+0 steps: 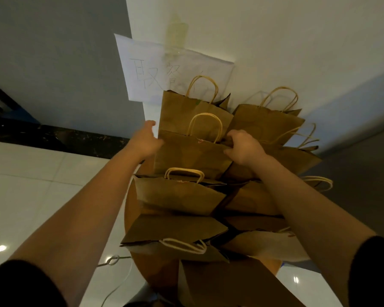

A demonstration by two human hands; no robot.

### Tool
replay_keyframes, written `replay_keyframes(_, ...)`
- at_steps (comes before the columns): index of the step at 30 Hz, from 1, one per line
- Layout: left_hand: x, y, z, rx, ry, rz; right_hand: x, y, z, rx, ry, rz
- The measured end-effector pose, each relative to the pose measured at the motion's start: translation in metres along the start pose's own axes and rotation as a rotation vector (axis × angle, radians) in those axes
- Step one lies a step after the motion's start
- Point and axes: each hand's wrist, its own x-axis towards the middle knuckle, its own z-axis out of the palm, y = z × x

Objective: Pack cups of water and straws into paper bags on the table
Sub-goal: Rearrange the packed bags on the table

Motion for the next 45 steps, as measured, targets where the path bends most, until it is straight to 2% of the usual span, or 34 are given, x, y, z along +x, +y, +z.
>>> replay_keyframes(2,-0.015,-0.018,-0.014,-0.036,0.009,-0.005,-0.018,-0.005,-0.003,0.111,0.16,-0.037)
replay_keyframes(3,-0.024,-0.03,-0.018,-0.025,-0.016,-0.016,-0.028,-0.005,-0.004,0.198,0.157,-0.087)
replay_keyframes(4,-0.036,-0.042,-0.021,-0.017,-0.059,-0.035,-0.038,-0.005,-0.003,0.272,0.056,-0.147)
replay_keyframes(5,-0.047,-0.052,-0.02,-0.024,-0.121,-0.048,-0.051,-0.006,-0.001,0.302,-0.116,-0.197)
replay_keyframes(7,-0.065,-0.065,-0.013,-0.044,-0.222,-0.018,-0.069,-0.01,0.01,0.201,-0.422,-0.262)
replay_keyframes(8,-0.069,-0.069,-0.008,-0.057,-0.24,-0.003,-0.074,-0.012,0.018,0.122,-0.466,-0.268)
replay_keyframes(14,-0.07,-0.068,0.012,-0.019,-0.155,0.028,-0.08,-0.011,0.045,-0.115,-0.214,-0.281)
replay_keyframes(17,-0.069,-0.062,0.017,-0.007,-0.159,0.031,-0.085,-0.002,0.043,-0.092,-0.158,-0.256)
replay_keyframes(22,-0.073,-0.061,0.024,0.001,-0.178,0.042,-0.094,-0.001,0.038,-0.003,-0.172,-0.194)
replay_keyframes(26,-0.096,-0.071,0.01,0.02,-0.042,-0.016,-0.114,0.0,0.029,0.067,-0.039,-0.158)
replay_keyframes(27,-0.106,-0.078,0.005,0.024,-0.043,-0.043,-0.121,0.001,0.026,0.132,-0.063,-0.174)
replay_keyframes(29,-0.127,-0.091,0.001,0.026,-0.173,-0.081,-0.139,0.002,0.025,0.184,-0.255,-0.238)
replay_keyframes(31,-0.147,-0.098,0.006,0.039,-0.362,-0.125,-0.155,-0.003,0.033,0.11,-0.459,-0.301)
replay_keyframes(33,-0.16,-0.1,0.016,0.037,-0.441,-0.132,-0.169,-0.011,0.051,0.029,-0.571,-0.32)
replay_keyframes(34,-0.163,-0.1,0.022,0.021,-0.431,-0.111,-0.174,-0.014,0.06,-0.02,-0.557,-0.328)
replay_keyframes(38,-0.169,-0.094,0.037,-0.01,-0.345,-0.031,-0.178,-0.019,0.076,-0.219,-0.308,-0.342)
replay_keyframes(45,-0.161,-0.085,0.046,0.034,-0.358,0.047,-0.18,-0.007,0.068,-0.175,-0.283,-0.249)
